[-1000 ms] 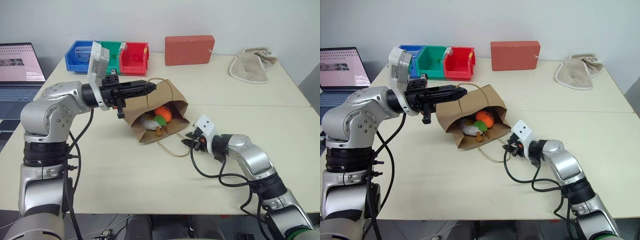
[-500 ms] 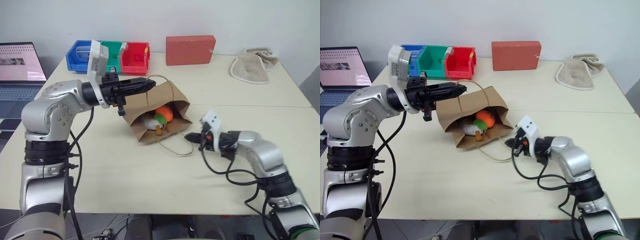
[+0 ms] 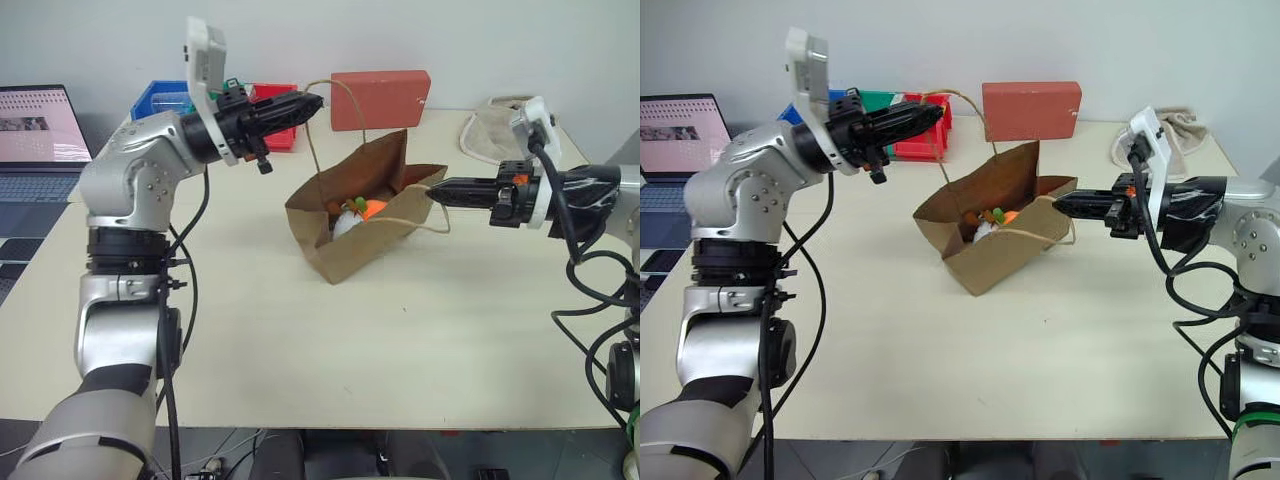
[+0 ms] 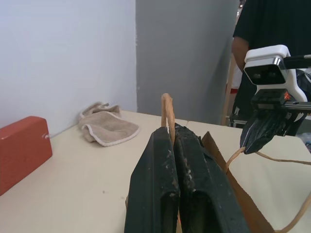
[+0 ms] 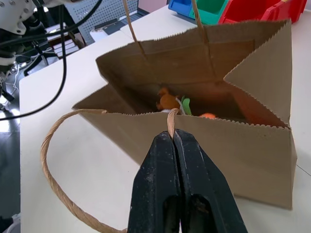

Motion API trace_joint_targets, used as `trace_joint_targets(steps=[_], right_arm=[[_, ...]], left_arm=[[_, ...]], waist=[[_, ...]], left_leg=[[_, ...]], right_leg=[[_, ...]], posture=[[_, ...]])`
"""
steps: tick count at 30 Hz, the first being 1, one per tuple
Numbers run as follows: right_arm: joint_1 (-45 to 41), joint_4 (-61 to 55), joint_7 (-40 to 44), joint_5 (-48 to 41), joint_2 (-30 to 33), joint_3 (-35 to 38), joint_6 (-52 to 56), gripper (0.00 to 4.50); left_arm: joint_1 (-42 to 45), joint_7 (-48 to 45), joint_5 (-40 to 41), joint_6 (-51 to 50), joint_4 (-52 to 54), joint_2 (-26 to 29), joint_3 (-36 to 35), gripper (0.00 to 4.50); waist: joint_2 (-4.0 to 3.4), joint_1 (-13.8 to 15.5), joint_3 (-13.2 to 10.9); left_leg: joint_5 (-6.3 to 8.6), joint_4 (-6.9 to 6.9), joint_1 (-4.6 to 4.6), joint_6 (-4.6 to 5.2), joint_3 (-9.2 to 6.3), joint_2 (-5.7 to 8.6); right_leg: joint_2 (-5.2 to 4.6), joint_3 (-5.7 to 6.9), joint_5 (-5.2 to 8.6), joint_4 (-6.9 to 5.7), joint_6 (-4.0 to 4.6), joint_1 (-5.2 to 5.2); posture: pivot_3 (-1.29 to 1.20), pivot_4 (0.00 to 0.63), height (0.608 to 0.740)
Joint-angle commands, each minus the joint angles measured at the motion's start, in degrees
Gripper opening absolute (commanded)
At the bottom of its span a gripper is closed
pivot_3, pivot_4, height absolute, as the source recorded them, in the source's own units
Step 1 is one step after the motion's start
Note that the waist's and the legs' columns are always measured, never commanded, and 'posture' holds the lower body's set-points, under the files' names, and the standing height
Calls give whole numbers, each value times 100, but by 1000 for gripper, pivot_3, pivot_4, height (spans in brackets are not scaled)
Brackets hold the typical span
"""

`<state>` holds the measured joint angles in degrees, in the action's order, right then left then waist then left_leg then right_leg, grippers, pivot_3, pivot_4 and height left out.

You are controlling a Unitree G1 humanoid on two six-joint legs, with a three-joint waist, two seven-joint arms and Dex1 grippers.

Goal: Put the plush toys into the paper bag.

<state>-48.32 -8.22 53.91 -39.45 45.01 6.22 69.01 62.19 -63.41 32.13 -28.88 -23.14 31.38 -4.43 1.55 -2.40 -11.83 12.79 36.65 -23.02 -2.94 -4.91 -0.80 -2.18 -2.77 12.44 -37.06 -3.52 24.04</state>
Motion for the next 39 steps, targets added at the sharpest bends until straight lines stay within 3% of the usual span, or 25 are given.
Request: trace_joint_targets(steps=[1,3,6,9,17,19,24,29,34,39], right_arm=[[-88,258,-192,66,-104,-120,-30,24],[-126,423,-373,116,-219,-126,-45,24],[-160,445,-446,122,-284,-133,-166,631],[-284,470,-477,85,-252,-71,-188,1645],[-688,894,-125,267,304,289,-1045,4500],[-586,895,149,370,536,260,-1432,4500],[243,348,1050,603,1122,205,-2567,4500],[968,-493,1435,327,1320,248,-2595,4500],[1191,-1202,1303,-13,1152,158,-2372,4500],[1188,-1356,1284,-140,1170,97,-2273,4500]], left_arm=[[159,-281,-168,259,-300,-66,57,0],[149,-461,-184,238,-383,-97,92,0],[211,-362,-345,214,-598,-110,96,0],[161,-561,-345,174,-395,-12,102,616],[-404,-524,-420,68,452,677,-136,3189],[-623,-550,-287,-73,698,823,-262,3775],[-1768,-641,63,-621,1599,1325,-603,3775],[-2800,-362,438,-989,2524,1393,-895,3775],[-3427,-44,84,-610,2959,1128,-457,3775],[-2977,429,-282,-122,2244,640,-283,3775]], waist=[[0,-18,0],[0,-21,0],[-1,-22,-1],[-1,-23,-1],[-4,-48,-3],[-6,-54,-4],[-5,-69,-3],[-5,-65,-3],[-5,-44,-3],[-4,43,-3]], left_leg=[[0,-1,0,0,1,0],[0,-1,-3,0,0,0],[0,0,-9,0,-1,0],[0,-1,-11,0,-3,0],[0,-3,-11,0,-3,0],[0,-3,-11,0,-2,0],[0,-13,-8,0,1,-1],[0,-13,-3,0,1,-4],[0,-5,6,0,6,-3],[0,13,0,0,4,-3]], right_leg=[[0,-2,0,-1,0,2],[0,0,0,-3,0,4],[-1,-1,-1,-3,1,8],[0,1,-1,-3,0,10],[-1,1,0,-2,0,11],[-1,0,0,0,0,12],[-2,-1,2,6,-1,10],[-2,0,3,-4,1,10],[-3,-4,2,-2,0,0],[-2,-1,-4,-2,-5,-2]], posture=[[0,150,740],[0,150,740],[0,150,740],[0,150,740],[0,150,740],[0,150,740],[0,150,740],[0,150,740],[0,150,740],[0,150,740]])
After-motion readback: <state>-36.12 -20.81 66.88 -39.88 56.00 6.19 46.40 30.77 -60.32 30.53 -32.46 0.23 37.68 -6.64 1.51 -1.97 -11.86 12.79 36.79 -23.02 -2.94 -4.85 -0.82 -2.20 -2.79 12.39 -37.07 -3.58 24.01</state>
